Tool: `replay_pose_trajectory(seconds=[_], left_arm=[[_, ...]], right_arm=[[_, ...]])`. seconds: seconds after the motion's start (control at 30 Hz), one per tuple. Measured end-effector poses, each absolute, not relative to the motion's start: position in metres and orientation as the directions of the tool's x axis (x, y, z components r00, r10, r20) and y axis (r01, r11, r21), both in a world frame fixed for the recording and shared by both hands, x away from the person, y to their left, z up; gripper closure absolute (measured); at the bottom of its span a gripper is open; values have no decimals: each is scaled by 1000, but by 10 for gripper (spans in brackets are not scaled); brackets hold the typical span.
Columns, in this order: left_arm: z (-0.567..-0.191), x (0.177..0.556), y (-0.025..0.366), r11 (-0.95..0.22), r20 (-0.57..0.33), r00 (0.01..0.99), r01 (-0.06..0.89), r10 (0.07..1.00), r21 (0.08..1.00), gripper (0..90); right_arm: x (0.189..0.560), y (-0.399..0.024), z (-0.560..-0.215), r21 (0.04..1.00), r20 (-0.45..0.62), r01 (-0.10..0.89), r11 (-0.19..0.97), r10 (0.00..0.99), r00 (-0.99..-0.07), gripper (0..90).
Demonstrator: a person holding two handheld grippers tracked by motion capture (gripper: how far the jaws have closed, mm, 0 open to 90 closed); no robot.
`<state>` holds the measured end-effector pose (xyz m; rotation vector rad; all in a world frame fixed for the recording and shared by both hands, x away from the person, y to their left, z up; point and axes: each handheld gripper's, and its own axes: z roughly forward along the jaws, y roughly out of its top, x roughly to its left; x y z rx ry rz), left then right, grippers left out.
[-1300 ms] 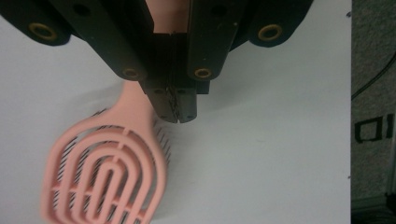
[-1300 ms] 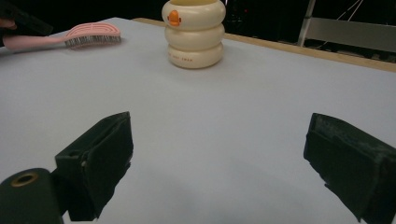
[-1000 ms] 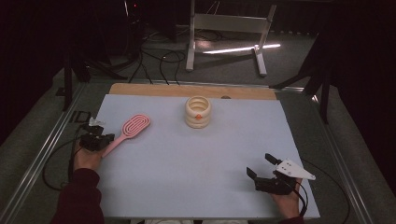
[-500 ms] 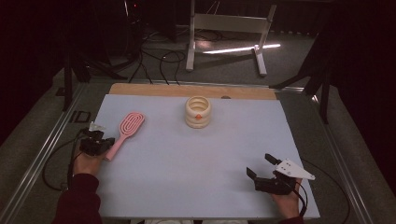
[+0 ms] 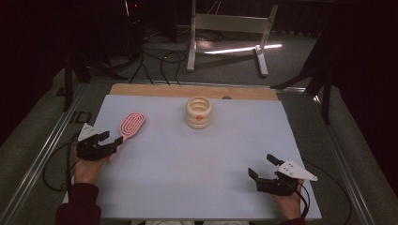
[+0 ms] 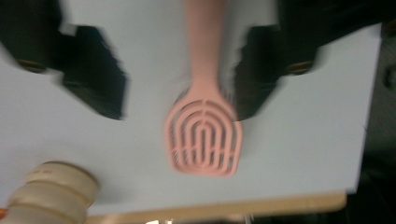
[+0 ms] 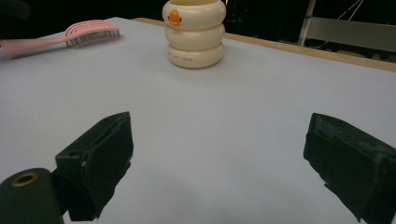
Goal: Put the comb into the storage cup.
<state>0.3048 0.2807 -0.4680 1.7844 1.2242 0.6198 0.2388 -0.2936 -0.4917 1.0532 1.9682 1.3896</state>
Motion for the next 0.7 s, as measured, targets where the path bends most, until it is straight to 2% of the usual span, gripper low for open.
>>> replay_pose_trajectory(seconds=[0.03,0.1,0.17,0.47,0.7], left_arm=[[-465,297,278,-132,-72,394,466,916,875,150],[-464,292,277,-120,-79,398,452,914,884,105],[-463,278,270,-124,-75,416,431,906,894,14],[-476,246,255,-139,-42,424,388,905,911,0],[-482,229,248,-148,-43,465,365,884,919,0]], right_arm=[[238,-293,-491,938,29,298,176,819,-574,82],[238,-293,-491,939,30,297,175,817,-576,82],[238,-293,-491,939,31,296,174,817,-576,82],[236,-292,-490,944,24,281,173,814,-581,82],[232,-291,-487,952,6,250,175,808,-589,82]])
